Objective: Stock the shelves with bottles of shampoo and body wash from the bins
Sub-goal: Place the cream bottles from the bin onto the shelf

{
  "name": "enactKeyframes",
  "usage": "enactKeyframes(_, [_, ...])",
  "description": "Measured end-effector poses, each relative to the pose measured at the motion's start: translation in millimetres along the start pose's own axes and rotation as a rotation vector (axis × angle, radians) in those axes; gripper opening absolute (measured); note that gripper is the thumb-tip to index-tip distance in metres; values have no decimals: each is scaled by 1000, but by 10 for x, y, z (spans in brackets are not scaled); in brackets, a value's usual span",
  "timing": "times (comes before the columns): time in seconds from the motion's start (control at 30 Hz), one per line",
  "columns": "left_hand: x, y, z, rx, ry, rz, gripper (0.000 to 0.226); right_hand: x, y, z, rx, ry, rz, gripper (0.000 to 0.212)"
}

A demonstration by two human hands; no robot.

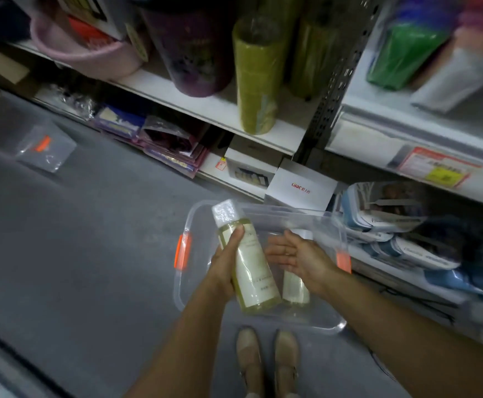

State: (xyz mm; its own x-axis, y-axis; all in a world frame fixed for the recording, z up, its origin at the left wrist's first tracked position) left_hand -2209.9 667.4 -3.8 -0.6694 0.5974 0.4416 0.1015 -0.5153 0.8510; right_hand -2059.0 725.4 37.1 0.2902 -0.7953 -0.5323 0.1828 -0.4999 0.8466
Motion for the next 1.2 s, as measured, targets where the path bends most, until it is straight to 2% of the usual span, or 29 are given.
enactKeyframes(0.13, [321, 522, 217, -70, 83, 27, 64, -295, 464, 28, -1, -16, -36, 39])
enactKeyframes(0.23, [547, 876, 437, -98, 132, 58, 55, -377, 849, 181, -16, 24, 21, 43])
enactKeyframes(0.33, [825, 1272, 681, -154, 122, 107, 71, -523, 1259, 347, -80, -17, 41, 52])
enactKeyframes(0.47, [1143, 1748, 954, -243, 125, 146, 89, -895, 1744, 373, -132, -72, -53, 55])
enactKeyframes(0.67, [1574, 2478, 1366, -345, 87, 242, 97, -1435, 2491, 326, -187, -144, -219, 55])
enactKeyframes(0.87, [1903, 3160, 1782, -459, -52, 327, 83, -1916, 3251, 246, -242, -172, -435, 56])
enactKeyframes(0.93, [1979, 3320, 1906, -490, -113, 349, 77, -2000, 3458, 229, -268, -132, -496, 62])
enactKeyframes(1.0, [2020, 3499, 2041, -517, -146, 356, 81, -2056, 3642, 198, -277, -55, -555, 67])
enactKeyframes(1.1, [2052, 3757, 2274, -566, -157, 361, 88, -2150, 3845, 66, -236, 21, -654, 76])
enactKeyframes(1.2, [2083, 3992, 2549, -631, -201, 408, 89, -2276, 4035, -197, -135, 3, -756, 74])
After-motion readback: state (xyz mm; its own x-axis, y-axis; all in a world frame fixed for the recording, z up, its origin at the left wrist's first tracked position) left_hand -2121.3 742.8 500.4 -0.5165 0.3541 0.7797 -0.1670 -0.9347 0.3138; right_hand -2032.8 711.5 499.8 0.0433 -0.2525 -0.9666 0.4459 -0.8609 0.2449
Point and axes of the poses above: each hand's wrist, its own y-axis away from the middle knuckle, its own z-axis out of the palm, x = y × z, the point moved 10 cm from there along -y, towards the middle knuckle, and after that the axes turned 6 degrees about y, right-handed, at the moved point
